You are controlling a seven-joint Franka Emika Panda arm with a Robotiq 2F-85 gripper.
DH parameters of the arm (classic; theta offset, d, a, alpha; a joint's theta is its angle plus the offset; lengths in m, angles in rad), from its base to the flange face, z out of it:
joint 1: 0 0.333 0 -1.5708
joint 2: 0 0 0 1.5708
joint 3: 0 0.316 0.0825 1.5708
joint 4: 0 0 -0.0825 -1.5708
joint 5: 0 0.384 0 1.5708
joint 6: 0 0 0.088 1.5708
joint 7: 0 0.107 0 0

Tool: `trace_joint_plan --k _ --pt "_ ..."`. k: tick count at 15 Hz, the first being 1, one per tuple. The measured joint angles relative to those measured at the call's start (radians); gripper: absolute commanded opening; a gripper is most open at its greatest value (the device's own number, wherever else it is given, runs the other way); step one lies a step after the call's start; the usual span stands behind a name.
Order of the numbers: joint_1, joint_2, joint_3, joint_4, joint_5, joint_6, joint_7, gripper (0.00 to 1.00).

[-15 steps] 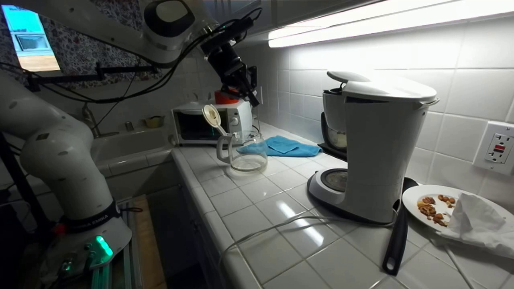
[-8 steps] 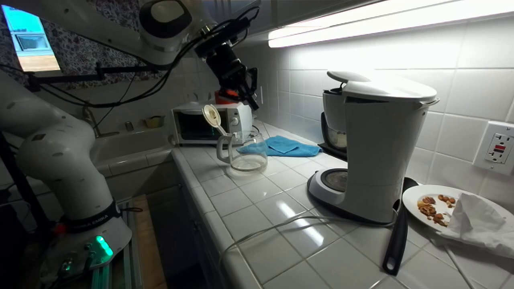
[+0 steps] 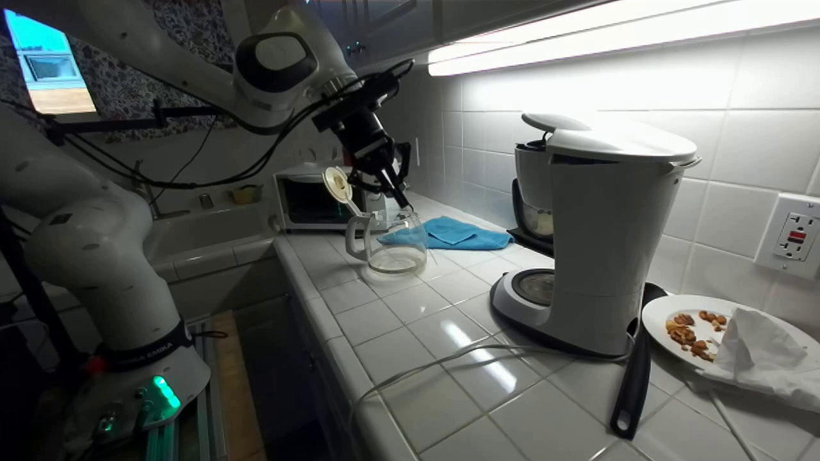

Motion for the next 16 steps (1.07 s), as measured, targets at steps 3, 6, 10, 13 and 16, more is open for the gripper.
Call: trace_joint_plan --k 3,6,10,13,16 --pt "-0.001 0.028 0.000 -0.008 0.000 0.007 0.049 0.43" --pt "-0.004 0.051 0.000 -0.009 0.000 0.008 0.108 0.64" --pt "-0.005 0.072 0.000 -0.008 0.003 0.008 0.194 0.92" --pt "-0.002 0.071 0.003 -0.001 0.041 -0.028 0.282 1.00" --pt "0.015 0.056 0.022 0.043 0.155 -0.194 0.340 1.00"
